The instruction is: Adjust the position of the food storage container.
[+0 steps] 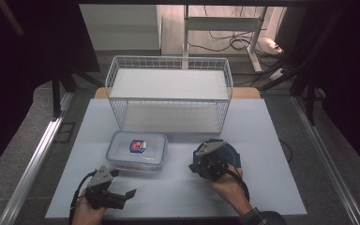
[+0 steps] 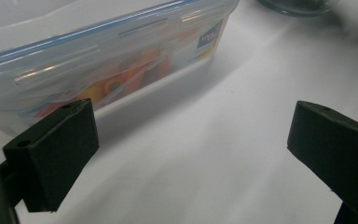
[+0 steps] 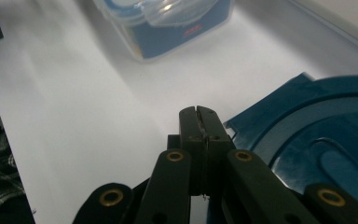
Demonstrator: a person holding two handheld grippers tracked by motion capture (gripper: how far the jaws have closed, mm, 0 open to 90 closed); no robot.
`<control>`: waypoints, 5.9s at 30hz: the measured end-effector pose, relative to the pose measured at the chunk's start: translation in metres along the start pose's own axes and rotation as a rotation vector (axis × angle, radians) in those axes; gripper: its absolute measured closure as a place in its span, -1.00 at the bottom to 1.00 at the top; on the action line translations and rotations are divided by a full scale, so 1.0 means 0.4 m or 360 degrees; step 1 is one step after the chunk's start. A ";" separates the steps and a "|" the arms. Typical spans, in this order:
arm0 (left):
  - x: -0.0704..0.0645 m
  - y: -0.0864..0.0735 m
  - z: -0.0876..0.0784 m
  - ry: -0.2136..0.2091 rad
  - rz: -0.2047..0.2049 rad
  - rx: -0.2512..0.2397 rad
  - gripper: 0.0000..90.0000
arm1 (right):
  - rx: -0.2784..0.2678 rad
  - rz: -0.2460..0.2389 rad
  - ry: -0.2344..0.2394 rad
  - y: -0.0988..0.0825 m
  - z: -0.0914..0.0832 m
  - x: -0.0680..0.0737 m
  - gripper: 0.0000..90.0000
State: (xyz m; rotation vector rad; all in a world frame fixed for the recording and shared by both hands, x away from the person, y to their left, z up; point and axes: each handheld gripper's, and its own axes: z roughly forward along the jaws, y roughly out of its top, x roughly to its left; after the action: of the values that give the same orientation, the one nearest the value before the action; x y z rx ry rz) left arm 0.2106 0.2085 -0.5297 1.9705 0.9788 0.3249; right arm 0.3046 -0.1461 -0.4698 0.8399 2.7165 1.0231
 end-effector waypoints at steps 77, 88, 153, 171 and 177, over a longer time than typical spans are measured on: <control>0.219 0.013 -0.104 0.0310 -0.0296 0.0037 0.54 | -0.0154 0.0213 -0.0407 -0.143 -0.156 -0.210 0.97; 0.291 0.072 -0.004 0.0367 -0.0232 0.0110 1.00 | -0.0267 0.0111 -0.0294 -0.122 -0.138 -0.175 0.97; 0.050 0.147 0.147 0.0030 -0.0137 0.0225 1.00 | -0.0045 0.0134 -0.0322 -0.067 0.015 -0.091 0.99; 0.051 0.095 0.044 0.0123 -0.0118 0.0095 -0.23 | -0.0125 0.0111 -0.0312 -0.113 -0.058 -0.079 0.30; 0.045 0.055 0.025 0.0047 -0.0151 0.0129 -0.65 | -0.0188 0.0146 -0.0306 -0.134 -0.084 -0.086 -0.32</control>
State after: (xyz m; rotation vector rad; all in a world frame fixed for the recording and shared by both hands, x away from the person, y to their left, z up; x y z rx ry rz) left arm 0.2392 0.2093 -0.5203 1.9893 1.1160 0.2655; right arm 0.2989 -0.2169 -0.4814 0.9944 2.4539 1.0489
